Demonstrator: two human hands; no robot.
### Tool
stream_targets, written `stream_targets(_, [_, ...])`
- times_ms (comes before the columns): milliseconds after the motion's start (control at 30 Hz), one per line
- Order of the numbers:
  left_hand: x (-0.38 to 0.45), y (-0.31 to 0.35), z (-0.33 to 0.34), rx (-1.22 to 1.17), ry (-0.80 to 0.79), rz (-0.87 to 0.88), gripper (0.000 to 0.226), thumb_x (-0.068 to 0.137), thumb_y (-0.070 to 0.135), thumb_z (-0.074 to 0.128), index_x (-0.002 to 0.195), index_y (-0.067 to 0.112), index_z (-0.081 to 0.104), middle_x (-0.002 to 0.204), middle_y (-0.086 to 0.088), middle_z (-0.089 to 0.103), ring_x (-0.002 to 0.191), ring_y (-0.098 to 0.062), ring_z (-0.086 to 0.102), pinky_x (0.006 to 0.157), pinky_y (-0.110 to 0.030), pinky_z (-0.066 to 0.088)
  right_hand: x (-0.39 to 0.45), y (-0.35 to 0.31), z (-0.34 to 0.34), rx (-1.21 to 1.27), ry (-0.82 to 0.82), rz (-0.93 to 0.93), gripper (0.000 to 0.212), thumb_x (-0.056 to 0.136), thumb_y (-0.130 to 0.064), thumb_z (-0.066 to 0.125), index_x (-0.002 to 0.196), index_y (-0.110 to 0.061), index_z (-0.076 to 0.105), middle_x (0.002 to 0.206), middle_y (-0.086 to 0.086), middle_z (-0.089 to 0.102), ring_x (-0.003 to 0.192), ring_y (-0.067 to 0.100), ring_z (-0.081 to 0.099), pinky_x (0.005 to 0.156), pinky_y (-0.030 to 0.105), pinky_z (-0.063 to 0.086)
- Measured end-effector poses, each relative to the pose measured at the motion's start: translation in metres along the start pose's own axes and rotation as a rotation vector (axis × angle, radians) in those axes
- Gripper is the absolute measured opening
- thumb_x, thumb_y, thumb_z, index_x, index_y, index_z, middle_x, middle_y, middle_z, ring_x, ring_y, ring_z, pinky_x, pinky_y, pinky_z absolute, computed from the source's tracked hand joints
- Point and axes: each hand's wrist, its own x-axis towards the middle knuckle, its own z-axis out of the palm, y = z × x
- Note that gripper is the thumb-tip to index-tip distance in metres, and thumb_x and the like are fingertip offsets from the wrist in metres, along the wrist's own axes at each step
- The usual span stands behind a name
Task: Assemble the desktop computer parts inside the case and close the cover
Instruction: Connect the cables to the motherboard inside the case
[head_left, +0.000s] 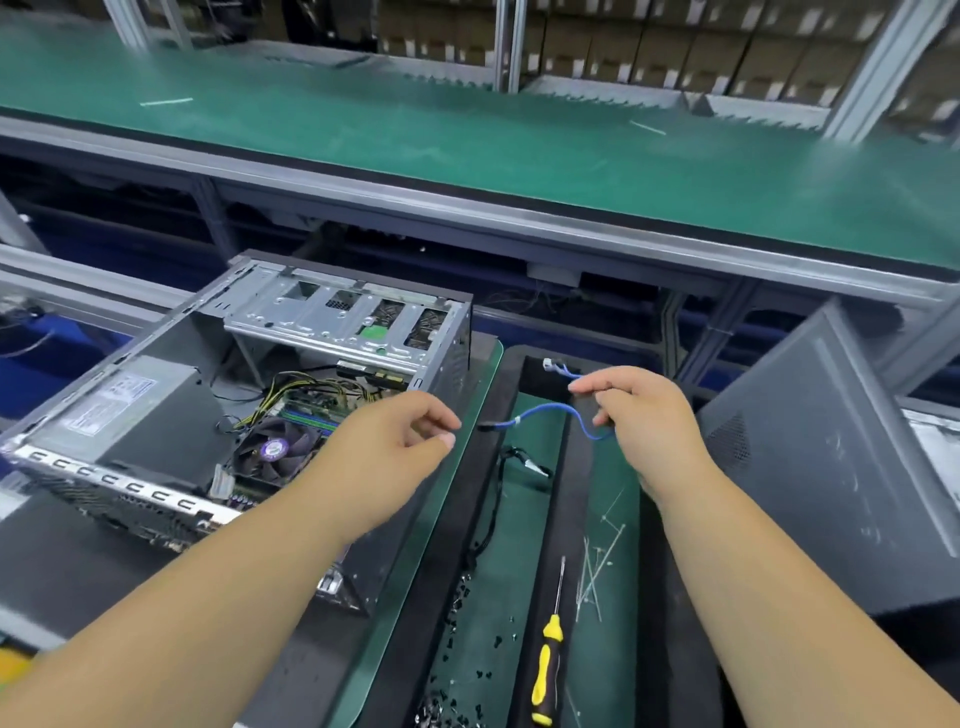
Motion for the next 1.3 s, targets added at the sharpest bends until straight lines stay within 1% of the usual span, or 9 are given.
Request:
stream_targets(67, [0.005,0.004,0.008,-0.097,-0.093,-0.108,0.01,0.09,0.025,0.063,0.098,0.032,0.067,0.084,0.014,0.071,0.075,-0.003,0.068,0.078,-0.028,0.053,-0.004,-0.009,-0.004,0.151,0.01,-0.026,0.04,0.083,-0.007,0.049,0.083,-0.033,0.078,0.091,0.001,0.074,0.065,0.01,0.056,0.074,0.03,0.046])
stream_targets(200, [0.014,0.01,0.022,-0.295,-0.181,-0.241,0.032,0.094,0.034,0.06,0.123,0.025,0.049,0.105,0.0,0.072,0.088,-0.01,0.072,0.091,-0.035,0.055,-0.012,-0.021,-0.003,0.415,-0.066,-0.049,0.034,0.086,-0.001,0.051,0.085,-0.019,0.079,0.1,0.002,0.076,0.064,0.011,0.054,0.074,0.031,0.045])
stream_targets(400, [0.022,0.019,0.017,-0.484,0.091,-0.087,0.024,0.101,0.035,0.047,0.121,0.041,0.06,0.11,0.01,0.068,0.102,-0.005,0.065,0.088,-0.026,0.055,-0.024,-0.027,0.017,0.615,-0.183,0.007,0.039,0.089,0.008,0.05,0.074,-0.014,0.079,0.1,0.01,0.075,0.063,0.013,0.056,0.064,0.023,0.046])
stream_targets(567, [0.018,0.015,0.002,-0.386,0.108,0.034,0.027,0.101,0.036,0.045,0.109,0.05,0.066,0.11,0.017,0.067,0.103,-0.001,0.062,0.098,-0.035,0.049,-0.036,-0.034,0.04,0.455,-0.215,-0.076,0.045,0.086,0.01,0.051,0.066,-0.021,0.076,0.095,0.002,0.077,0.091,0.009,0.07,0.09,0.028,0.046])
stream_targets(700, [0.016,0.01,-0.01,-0.457,0.107,0.145,0.028,0.1,0.029,0.049,0.112,0.048,0.066,0.107,0.017,0.066,0.097,0.0,0.065,0.083,-0.01,0.049,-0.044,-0.043,0.06,0.292,-0.209,-0.188,0.05,0.086,0.013,0.049,0.071,-0.024,0.079,0.103,-0.007,0.075,0.106,0.01,0.068,0.1,0.032,0.046])
stream_targets(967, [0.026,-0.014,-0.058,-0.639,0.115,0.249,0.021,0.09,0.013,0.066,0.098,0.032,0.071,0.101,0.008,0.072,0.088,-0.018,0.069,0.08,-0.027,0.055,-0.056,-0.078,0.112,0.006,-0.111,-0.263,0.057,0.076,0.012,0.051,0.065,-0.037,0.075,0.105,-0.012,0.066,0.105,-0.001,0.06,0.092,0.019,0.044])
stream_targets(1067, [0.029,-0.031,-0.086,-0.646,0.093,0.27,0.018,0.089,0.012,0.068,0.099,0.028,0.071,0.098,0.007,0.073,0.088,-0.013,0.069,0.076,-0.021,0.053,-0.063,-0.096,0.142,-0.067,-0.106,-0.242,0.049,0.075,0.009,0.054,0.06,-0.035,0.07,0.103,-0.015,0.064,0.102,-0.004,0.058,0.087,0.015,0.04])
stream_targets(1200, [0.034,-0.057,-0.123,-0.579,0.092,0.247,0.016,0.084,0.025,0.07,0.098,0.033,0.07,0.098,0.006,0.073,0.091,-0.018,0.069,0.08,-0.034,0.056,-0.07,-0.121,0.184,-0.008,-0.082,-0.255,0.03,0.082,0.0,0.056,0.078,-0.029,0.056,0.112,-0.023,0.067,0.111,-0.008,0.055,0.086,0.019,0.043])
stream_targets(1300, [0.042,-0.074,-0.144,-0.585,0.073,0.198,0.015,0.086,0.02,0.072,0.095,0.032,0.072,0.092,0.002,0.074,0.088,-0.024,0.069,0.082,-0.038,0.058,-0.073,-0.139,0.215,0.056,-0.064,-0.256,0.033,0.088,-0.005,0.061,0.095,-0.037,0.055,0.112,-0.025,0.066,0.106,-0.011,0.057,0.083,0.017,0.047])
